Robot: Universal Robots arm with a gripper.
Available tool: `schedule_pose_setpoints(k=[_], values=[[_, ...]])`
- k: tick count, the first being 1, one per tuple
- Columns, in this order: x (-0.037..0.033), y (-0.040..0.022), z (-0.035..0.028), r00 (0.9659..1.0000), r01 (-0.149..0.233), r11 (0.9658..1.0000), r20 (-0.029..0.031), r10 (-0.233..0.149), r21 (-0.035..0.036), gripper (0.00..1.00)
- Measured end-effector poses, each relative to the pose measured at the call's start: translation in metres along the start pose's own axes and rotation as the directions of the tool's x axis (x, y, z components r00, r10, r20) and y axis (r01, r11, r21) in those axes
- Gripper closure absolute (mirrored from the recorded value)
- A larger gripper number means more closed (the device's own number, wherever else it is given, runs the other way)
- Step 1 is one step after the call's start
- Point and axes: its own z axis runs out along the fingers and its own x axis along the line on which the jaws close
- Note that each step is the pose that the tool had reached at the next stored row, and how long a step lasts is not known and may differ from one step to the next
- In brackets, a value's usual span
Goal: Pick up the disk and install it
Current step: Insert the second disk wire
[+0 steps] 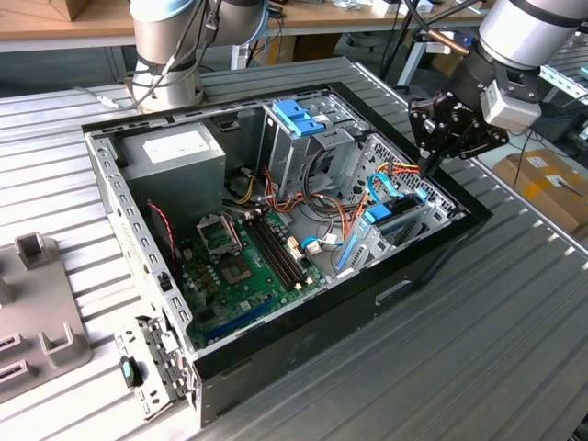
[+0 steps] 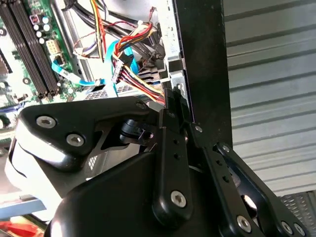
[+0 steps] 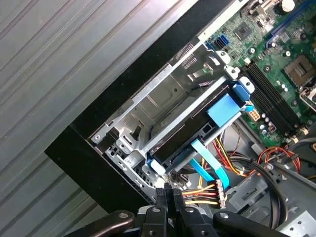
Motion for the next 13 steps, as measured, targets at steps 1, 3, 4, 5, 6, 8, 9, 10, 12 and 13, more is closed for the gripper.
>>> schedule_pose_setpoints(k=[1, 3, 4, 5, 6, 8, 9, 10, 12, 13], values=[[0.0, 0.0, 0.0, 0.9999, -0.011, 0.9999, -0.0013, 0.011, 0.0, 0.84], [-0.0009, 0.0009, -0.0001, 0.9993, -0.038, 0.9993, -0.0043, 0.038, 0.0, 0.84], [-0.0023, 0.0023, -0.0002, 0.9991, -0.041, 0.9992, -0.0047, 0.041, 0.0001, 0.84], [-0.0023, 0.0022, -0.0002, 0.9991, -0.042, 0.9991, -0.0047, 0.042, 0.0001, 0.84], [-0.0026, 0.0025, -0.0001, 0.9991, -0.043, 0.9991, -0.0047, 0.043, 0.0002, 0.84], [-0.0039, 0.0038, 0.0, 0.9987, -0.051, 0.9987, -0.0057, 0.051, 0.0001, 0.84], [-0.0043, 0.0041, 0.0002, 0.9985, -0.054, 0.9985, -0.0059, 0.054, 0.0003, 0.84], [-0.0047, 0.0046, 0.0004, 0.9982, -0.06, 0.9982, -0.0066, 0.06, 0.0002, 0.84], [-0.0053, 0.0052, 0.0009, 0.9973, -0.073, 0.9974, -0.0083, 0.073, 0.0001, 0.84], [-0.0055, 0.0054, 0.0011, 0.9968, -0.079, 0.9969, -0.009, 0.079, 0.0002, 0.84]])
